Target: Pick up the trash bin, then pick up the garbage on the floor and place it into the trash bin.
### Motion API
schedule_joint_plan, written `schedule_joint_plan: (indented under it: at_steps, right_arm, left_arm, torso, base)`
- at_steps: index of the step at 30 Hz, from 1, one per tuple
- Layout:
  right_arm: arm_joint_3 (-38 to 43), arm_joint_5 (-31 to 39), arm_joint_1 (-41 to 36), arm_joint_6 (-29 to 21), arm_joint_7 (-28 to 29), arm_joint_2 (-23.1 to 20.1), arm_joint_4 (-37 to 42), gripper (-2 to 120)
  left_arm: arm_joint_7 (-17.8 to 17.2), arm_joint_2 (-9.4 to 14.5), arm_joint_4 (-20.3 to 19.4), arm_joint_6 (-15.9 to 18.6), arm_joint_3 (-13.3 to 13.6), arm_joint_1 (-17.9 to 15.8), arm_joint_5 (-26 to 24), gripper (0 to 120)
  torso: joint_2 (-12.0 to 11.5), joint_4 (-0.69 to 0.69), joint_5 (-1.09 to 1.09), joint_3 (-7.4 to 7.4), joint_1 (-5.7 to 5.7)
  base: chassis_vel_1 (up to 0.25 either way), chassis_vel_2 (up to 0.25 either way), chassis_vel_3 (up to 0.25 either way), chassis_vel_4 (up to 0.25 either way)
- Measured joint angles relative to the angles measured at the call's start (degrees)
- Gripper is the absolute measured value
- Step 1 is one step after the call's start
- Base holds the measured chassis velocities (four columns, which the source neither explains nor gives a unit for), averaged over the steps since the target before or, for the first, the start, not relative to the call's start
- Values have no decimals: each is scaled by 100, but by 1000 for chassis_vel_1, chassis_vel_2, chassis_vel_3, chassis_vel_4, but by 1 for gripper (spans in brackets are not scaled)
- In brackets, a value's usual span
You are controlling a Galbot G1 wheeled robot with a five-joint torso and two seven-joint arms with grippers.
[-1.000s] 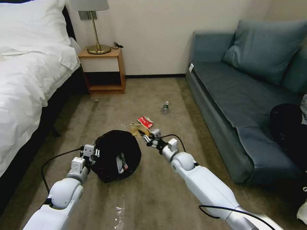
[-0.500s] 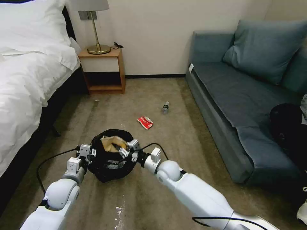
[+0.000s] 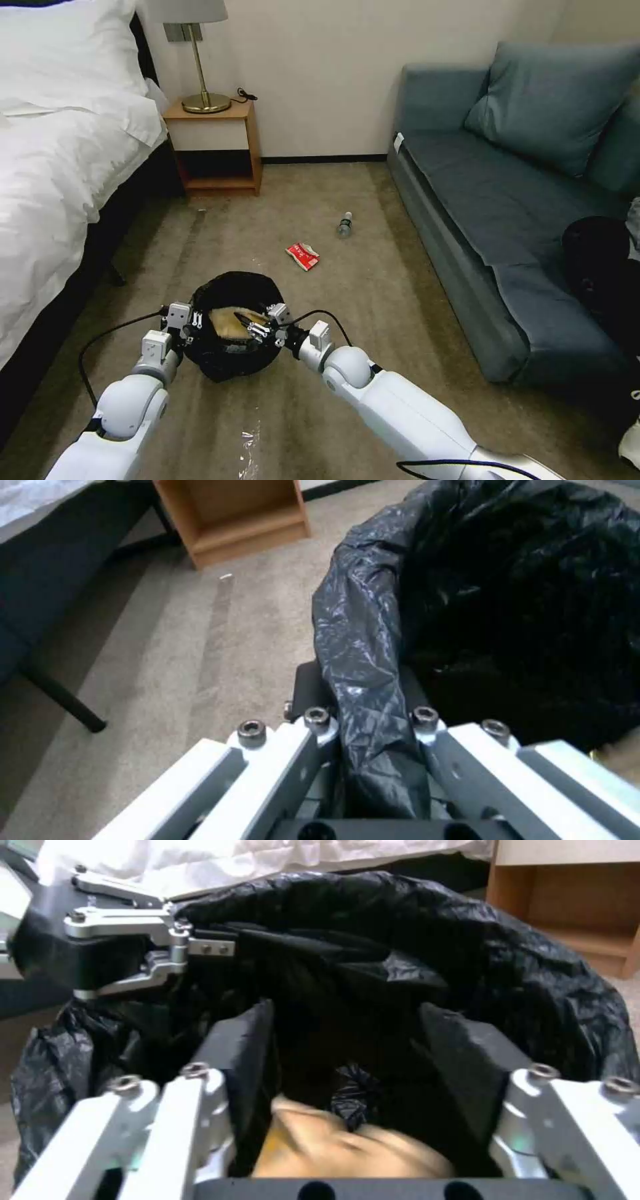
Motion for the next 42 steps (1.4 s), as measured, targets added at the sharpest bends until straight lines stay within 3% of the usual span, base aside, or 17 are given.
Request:
schedule_joint_plan:
  at_steps: [6, 9, 11, 17, 20, 26, 33, 42]
  right_arm:
    - [139, 27, -23, 44, 151, -13, 223, 91]
    - [221, 43, -24, 39, 246, -5, 309, 95]
    - [474, 104, 30, -37, 605, 29, 463, 100]
    - [1042, 312, 183, -362, 1496, 54, 658, 100]
    - [1217, 357, 210, -432, 1633, 38, 666, 100]
    - [2035, 470, 213, -1338, 2248, -38, 492, 100]
    - [2378, 823, -73, -1704, 2131, -221, 261, 100]
    - [2472, 563, -466, -1586, 1699, -309, -278, 100]
  left_arm:
    - [8, -7, 23, -13, -17, 37, 5, 5]
    - [9, -7, 24, -18, -20, 43, 6, 5]
    - [9, -12, 46, -32, -32, 59, 18, 5]
    - [5, -11, 72, -63, -97, 90, 31, 5]
    - [2, -1, 81, -71, -131, 90, 32, 5]
    - [-13, 14, 190, -130, -304, 59, 65, 5]
    - [-43, 11, 163, -135, -400, 46, 8, 5]
    - [-99, 55, -36, -98, -535, 43, -84, 5]
  torso:
    - [0, 1, 0, 0, 0]
    - [0, 0, 0, 0, 0]
    - [0, 0, 1, 0, 0]
    - [0, 0, 0, 0, 0]
    - [0, 1, 1, 0, 0]
    - [0, 0, 1, 0, 0]
    - [0, 0, 1, 0, 0]
    - [0, 0, 1, 0, 0]
  base:
    - [0, 0, 0, 0]
    - [0, 0, 0, 0]
    - [0, 0, 0, 0]
    - [0, 0, 0, 0]
    - [0, 0, 0, 0]
    - [0, 0, 0, 0]
    - [0, 0, 0, 0]
    - [0, 0, 0, 0]
